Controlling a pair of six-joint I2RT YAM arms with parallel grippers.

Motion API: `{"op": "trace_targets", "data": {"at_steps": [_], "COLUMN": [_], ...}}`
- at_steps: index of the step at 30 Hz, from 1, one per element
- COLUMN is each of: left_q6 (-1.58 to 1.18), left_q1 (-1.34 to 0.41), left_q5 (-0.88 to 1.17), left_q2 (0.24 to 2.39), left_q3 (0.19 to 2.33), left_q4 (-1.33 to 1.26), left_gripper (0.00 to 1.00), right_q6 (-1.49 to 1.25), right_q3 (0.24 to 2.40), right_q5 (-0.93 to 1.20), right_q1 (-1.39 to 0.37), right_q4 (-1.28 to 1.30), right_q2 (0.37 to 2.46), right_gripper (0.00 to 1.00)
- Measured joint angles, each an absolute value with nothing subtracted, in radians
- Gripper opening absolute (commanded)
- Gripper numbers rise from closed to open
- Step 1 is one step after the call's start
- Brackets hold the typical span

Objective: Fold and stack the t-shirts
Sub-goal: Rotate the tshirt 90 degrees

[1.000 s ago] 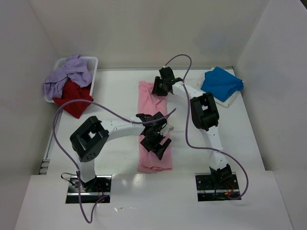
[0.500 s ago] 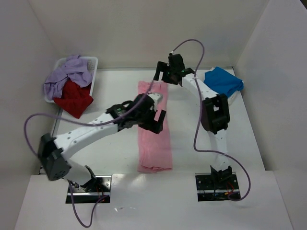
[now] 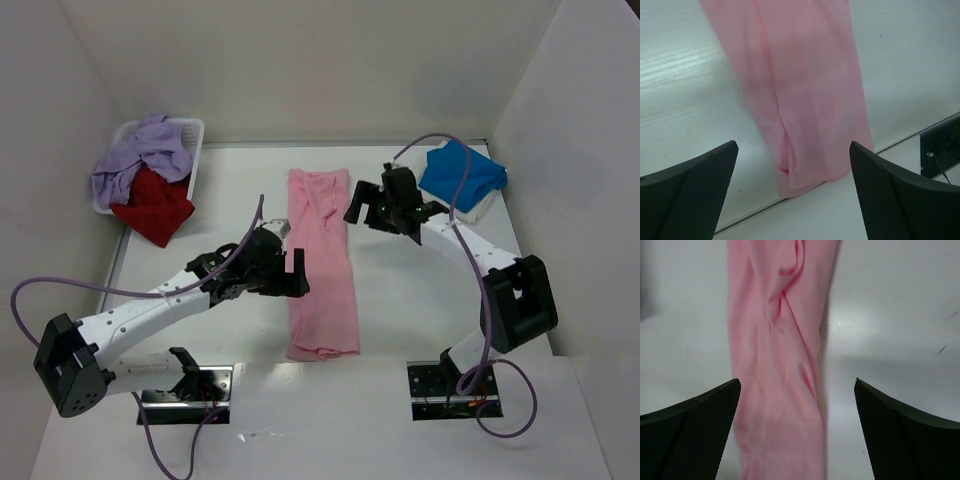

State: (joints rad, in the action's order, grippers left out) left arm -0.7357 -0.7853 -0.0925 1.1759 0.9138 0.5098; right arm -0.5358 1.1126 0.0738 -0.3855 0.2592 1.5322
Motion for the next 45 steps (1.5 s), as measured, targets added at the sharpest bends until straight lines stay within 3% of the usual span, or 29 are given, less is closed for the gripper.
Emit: {"op": "trace_targets", "data": {"at_steps": [16, 26, 29, 45], "left_q6": [-0.851, -0.947, -0.973, -1.073], "left_q1": [-0.865, -0.95, -0.952, -0.952], "left_q5": [0.194, 0.252, 0.245, 0.094], "left_q2": [1.171, 1.229, 1.229, 1.279], "left_q3": [0.654, 0.606, 0.604, 0.607], "left_q4": [0.46, 0.379, 0.376, 0.373], "left_gripper": [1.0, 0.96, 0.96, 0.93], "right_q6": [-0.746, -0.898, -0.936, -0.982], "right_q3": [0.744, 0.496, 0.446, 0.432], "right_q5": [0.076, 0.148, 0.179, 0.224], "right_q1": [-0.709, -0.723, -0.747, -0.807], "right_q4": [0.41, 0.475, 0.49, 0.427], "right_q2": [1.311, 0.988, 0.969, 1.028], "right_gripper": [1.0, 0.88, 0.81, 0.71]}}
